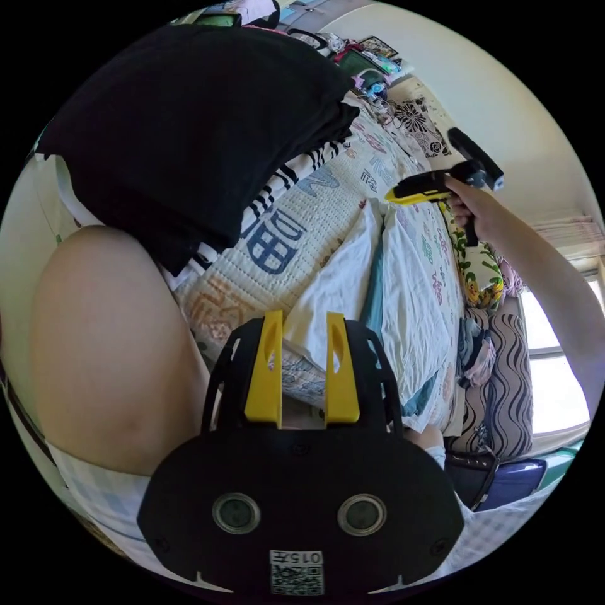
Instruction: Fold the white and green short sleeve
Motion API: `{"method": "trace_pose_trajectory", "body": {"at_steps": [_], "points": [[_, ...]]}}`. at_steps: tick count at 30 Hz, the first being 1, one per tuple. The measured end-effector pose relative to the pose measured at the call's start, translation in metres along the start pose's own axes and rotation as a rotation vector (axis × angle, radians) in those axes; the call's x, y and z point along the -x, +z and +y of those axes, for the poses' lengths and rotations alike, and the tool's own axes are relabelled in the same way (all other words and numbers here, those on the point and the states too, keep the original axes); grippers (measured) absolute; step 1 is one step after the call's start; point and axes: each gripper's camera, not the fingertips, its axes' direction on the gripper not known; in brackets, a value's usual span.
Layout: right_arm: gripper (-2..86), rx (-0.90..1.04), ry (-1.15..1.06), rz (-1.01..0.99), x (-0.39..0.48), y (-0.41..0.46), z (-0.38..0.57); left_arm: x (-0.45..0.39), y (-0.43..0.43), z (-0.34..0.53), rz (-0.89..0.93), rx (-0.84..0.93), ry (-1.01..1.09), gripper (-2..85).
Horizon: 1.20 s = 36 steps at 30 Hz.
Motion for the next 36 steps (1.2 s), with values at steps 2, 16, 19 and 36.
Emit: {"method": "trace_pose_trajectory", "body": {"at_steps": [2,16,19,36], "points": [[6.8,0.079,-0.025,0.062,0.006,0.015,-0.021,0.001,0.004,0.003,0.006,0.019,0.005,10.2],[-0.6,0.02,-0.107,0.107,-0.017,-0.024,-0.008,-0.01,0.002,0.045,0.058,-0.019,0.081,-0.6],[-0.7,-0.103,-0.075,0.005,-0.053,-0.061,0.035,-0.048,-0.027,0.078,0.108,-0.096,0.297,-0.8],[-0.4,-0.581,0.409,-0.553,-0.381,-0.098,0.427,-0.312,0.09,0.265,0.398,0.192,1.198,-0.7]]}}
